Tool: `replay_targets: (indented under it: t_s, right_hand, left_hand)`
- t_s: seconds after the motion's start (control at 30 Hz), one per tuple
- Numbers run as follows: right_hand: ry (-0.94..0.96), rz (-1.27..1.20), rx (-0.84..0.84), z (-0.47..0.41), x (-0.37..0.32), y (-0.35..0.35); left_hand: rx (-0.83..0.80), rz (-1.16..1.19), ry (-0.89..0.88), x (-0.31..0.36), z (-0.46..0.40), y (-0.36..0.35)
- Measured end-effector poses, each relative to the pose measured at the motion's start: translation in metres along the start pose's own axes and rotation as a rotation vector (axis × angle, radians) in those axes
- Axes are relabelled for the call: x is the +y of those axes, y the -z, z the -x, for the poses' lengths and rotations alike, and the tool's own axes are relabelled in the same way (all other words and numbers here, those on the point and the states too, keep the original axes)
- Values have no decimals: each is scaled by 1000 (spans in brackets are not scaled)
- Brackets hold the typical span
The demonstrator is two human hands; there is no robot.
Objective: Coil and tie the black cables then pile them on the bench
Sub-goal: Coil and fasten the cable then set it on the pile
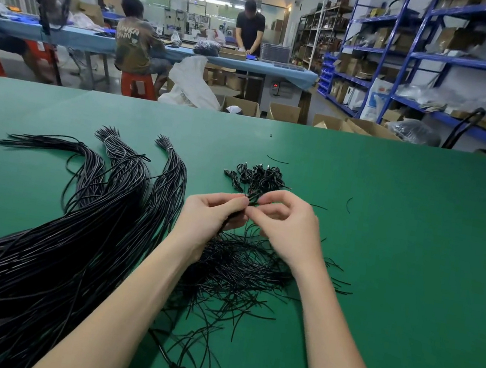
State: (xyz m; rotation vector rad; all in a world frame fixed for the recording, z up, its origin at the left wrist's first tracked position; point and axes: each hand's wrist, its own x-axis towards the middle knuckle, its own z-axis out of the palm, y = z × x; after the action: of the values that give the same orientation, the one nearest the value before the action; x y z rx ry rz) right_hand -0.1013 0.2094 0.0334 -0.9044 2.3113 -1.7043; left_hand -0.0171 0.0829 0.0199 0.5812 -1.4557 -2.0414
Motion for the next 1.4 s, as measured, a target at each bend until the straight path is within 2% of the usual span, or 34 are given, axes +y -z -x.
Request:
replay_targets:
  t_s: [0.1, 0.2, 0.37, 0.5, 0.77, 0.83, 0.93, 1.0, 1.4]
  right_hand:
    - [-229, -21, -177, 2, -3, 4]
    - [-307, -133, -398, 10, -8, -7]
    - [-285, -246, -359, 14, -10, -24]
    - [-270, -236, -438, 13, -9, -20]
    - [-264, -205, -557, 11, -6, -13]
    - [-282, -238, -527, 10, -6, -7]
    - [-349, -411, -283, 3, -5, -2]
    - [-349, -444, -192, 0, -3, 0]
    - [-344, -560, -160, 5, -10, -12]
  left_hand:
    - [65, 97, 7, -1, -2, 0]
    - [63, 166, 18, -2, -2, 1]
    - [41, 230, 32, -1, 1, 1]
    - [59, 320, 75, -2, 3, -2]
    - [49, 351, 104, 0, 3, -2]
    - [32, 341, 99, 0, 1, -1]
    - [20, 321, 82, 1, 1, 1]
    - [14, 290, 64, 2, 2, 1]
    - [11, 115, -87, 4, 6, -6]
